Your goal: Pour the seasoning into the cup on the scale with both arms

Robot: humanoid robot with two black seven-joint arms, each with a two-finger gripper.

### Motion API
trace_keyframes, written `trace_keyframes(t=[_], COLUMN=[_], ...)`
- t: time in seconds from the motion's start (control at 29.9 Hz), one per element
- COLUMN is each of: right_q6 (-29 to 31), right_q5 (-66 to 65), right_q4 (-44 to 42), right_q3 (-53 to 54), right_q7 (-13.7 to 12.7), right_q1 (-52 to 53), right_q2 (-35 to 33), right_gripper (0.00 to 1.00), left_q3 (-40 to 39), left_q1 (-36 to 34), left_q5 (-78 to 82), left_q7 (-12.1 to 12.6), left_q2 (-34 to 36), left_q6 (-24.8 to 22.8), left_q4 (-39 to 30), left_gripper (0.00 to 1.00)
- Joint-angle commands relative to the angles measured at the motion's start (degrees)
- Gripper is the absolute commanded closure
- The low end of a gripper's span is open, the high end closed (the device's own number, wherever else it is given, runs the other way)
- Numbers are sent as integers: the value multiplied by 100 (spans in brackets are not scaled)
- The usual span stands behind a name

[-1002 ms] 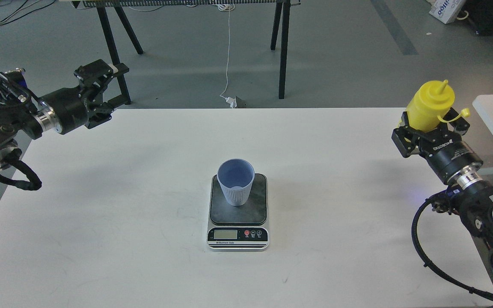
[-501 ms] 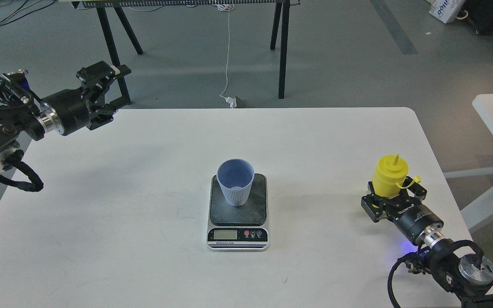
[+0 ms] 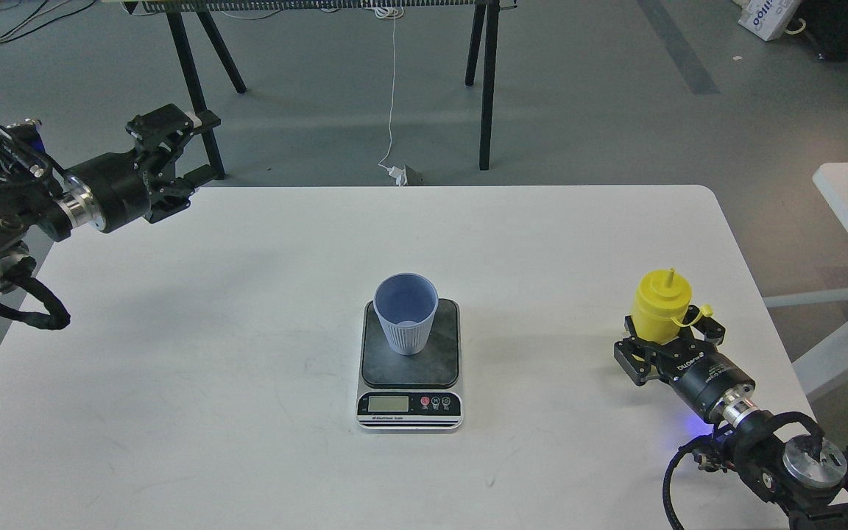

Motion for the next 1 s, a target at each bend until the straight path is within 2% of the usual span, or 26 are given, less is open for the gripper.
trace_keyframes(t=[0.0,0.07,0.23,0.5,0.97], right_q6=[-1,-1,-1,-1,-1], right_q5=[-21,-30,-39,-39,-48], right_q4=[-6,12,21,108,1214], right_q3=[-5,-5,-14,-23,47], right_q7=[9,1,-34,-43,-43], right_q1=[1,-8,-87,-394,-1545], right_q2=[0,-27,-79,-492,-1292], right_gripper=[11,5,1,1,1], left_q3=[0,0,0,0,0], left_q1=[0,0,0,70,79], left_q5=[0,0,9,17,9], left_q7=[0,0,0,0,0], left_q2=[12,12,4,-5,-23], left_q6=[0,0,0,0,0], left_q4=[0,0,0,9,71], left_gripper=[4,4,4,4,3])
